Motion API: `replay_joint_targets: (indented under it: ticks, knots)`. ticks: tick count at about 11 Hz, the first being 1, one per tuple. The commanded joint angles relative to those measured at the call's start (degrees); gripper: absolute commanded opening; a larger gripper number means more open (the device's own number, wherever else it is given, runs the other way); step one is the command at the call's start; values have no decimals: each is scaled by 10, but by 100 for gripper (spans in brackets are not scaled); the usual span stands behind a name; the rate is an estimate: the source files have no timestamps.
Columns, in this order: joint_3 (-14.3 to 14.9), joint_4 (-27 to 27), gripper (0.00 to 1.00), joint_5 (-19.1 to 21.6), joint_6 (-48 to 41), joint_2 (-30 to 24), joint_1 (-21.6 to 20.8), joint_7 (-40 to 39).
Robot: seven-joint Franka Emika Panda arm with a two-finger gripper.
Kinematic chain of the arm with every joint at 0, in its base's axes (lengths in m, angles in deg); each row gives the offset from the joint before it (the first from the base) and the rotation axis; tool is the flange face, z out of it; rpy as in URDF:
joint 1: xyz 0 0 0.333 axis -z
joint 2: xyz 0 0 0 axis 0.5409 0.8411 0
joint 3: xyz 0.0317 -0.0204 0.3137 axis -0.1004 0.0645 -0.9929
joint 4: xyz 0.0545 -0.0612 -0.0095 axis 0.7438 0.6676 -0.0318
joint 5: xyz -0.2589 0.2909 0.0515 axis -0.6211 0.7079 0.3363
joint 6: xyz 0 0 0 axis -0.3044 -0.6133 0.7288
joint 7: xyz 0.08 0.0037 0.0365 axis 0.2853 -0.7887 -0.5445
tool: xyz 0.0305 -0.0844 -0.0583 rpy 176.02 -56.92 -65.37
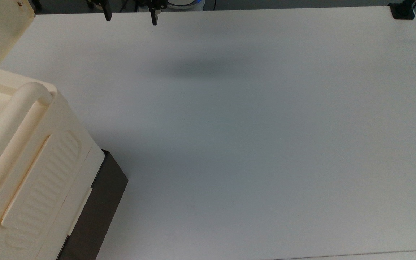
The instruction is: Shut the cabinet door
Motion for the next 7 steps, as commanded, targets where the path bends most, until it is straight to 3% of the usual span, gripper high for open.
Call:
replay_joint_targets:
  ticks: [1,7]
  knots:
    - [-9,13,100,-12,12,-8,0,9]
    - [-9,13,100,-12,6,-10,0,7]
